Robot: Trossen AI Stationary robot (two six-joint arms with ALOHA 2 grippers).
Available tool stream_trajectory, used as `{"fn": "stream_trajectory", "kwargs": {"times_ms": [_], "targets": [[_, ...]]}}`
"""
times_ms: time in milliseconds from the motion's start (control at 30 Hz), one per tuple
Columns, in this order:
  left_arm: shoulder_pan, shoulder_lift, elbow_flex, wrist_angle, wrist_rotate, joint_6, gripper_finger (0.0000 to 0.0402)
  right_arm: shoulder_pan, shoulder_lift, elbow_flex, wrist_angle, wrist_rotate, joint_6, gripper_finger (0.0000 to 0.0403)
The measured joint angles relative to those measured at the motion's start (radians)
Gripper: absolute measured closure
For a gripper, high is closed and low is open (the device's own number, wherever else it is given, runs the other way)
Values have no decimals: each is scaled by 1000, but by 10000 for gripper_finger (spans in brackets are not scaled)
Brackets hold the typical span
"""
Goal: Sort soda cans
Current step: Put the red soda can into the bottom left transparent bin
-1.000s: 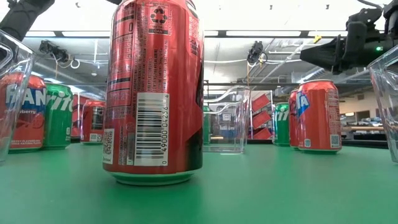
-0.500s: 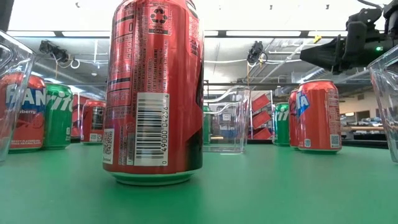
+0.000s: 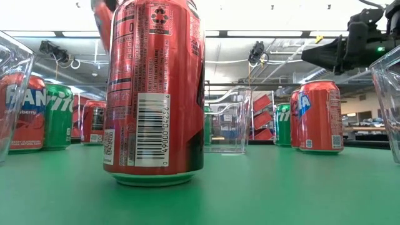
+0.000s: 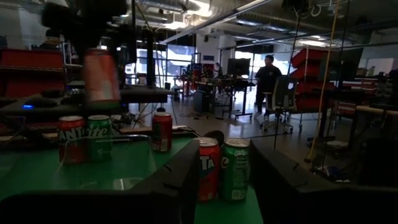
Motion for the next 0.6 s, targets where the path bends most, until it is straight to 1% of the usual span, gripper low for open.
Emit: {"fn": "stream_trajectory", "kwargs": {"times_ms": [200,433,600], "targets": [[-189,0,0,1,56,-175,110,0,0,0,0,18,0,275],[-400,0,0,1,107,-492,110,0,0,0,-1,18,0,275],[-541,21,0,-1,112,-706,110,0,0,0,-1,18,0,275]]}}
